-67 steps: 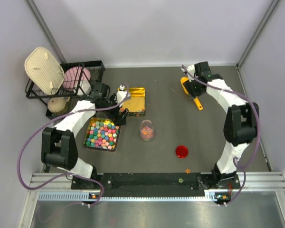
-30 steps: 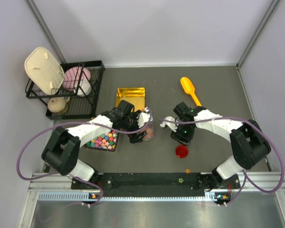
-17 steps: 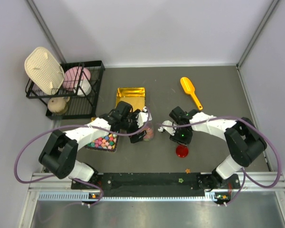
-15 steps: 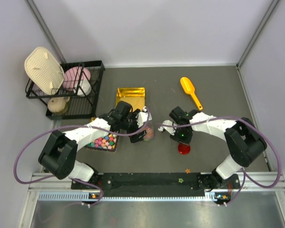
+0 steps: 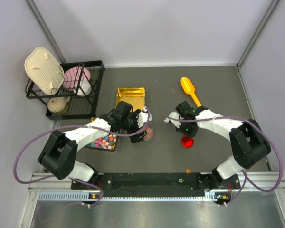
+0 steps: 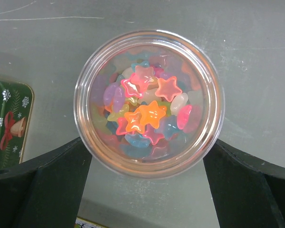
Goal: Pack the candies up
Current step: Move the packing bottle to the center of the board.
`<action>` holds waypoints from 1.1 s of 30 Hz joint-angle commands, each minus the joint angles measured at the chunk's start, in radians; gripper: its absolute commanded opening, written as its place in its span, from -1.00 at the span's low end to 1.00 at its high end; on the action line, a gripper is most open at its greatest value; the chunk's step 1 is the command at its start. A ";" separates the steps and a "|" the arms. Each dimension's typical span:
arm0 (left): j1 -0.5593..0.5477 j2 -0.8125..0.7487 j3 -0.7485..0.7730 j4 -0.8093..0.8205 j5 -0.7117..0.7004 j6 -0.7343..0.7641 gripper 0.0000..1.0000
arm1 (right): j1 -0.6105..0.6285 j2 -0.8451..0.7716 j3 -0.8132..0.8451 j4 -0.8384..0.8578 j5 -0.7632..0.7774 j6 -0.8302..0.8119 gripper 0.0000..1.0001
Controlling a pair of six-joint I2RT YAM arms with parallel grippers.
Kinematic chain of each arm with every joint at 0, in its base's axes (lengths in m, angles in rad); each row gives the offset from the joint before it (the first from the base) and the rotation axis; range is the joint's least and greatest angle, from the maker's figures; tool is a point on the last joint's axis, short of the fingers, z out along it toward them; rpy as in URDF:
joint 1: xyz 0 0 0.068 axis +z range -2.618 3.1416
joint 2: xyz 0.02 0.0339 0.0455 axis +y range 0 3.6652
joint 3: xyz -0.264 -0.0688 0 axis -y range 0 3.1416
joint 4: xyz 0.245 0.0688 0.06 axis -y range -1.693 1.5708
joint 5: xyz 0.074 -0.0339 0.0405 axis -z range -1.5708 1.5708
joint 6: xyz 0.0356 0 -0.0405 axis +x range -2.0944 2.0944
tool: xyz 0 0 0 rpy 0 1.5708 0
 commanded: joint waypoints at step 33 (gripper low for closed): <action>-0.106 0.346 0.297 0.137 -0.002 -0.147 0.59 | -0.172 -0.299 0.364 0.040 0.081 0.087 -1.00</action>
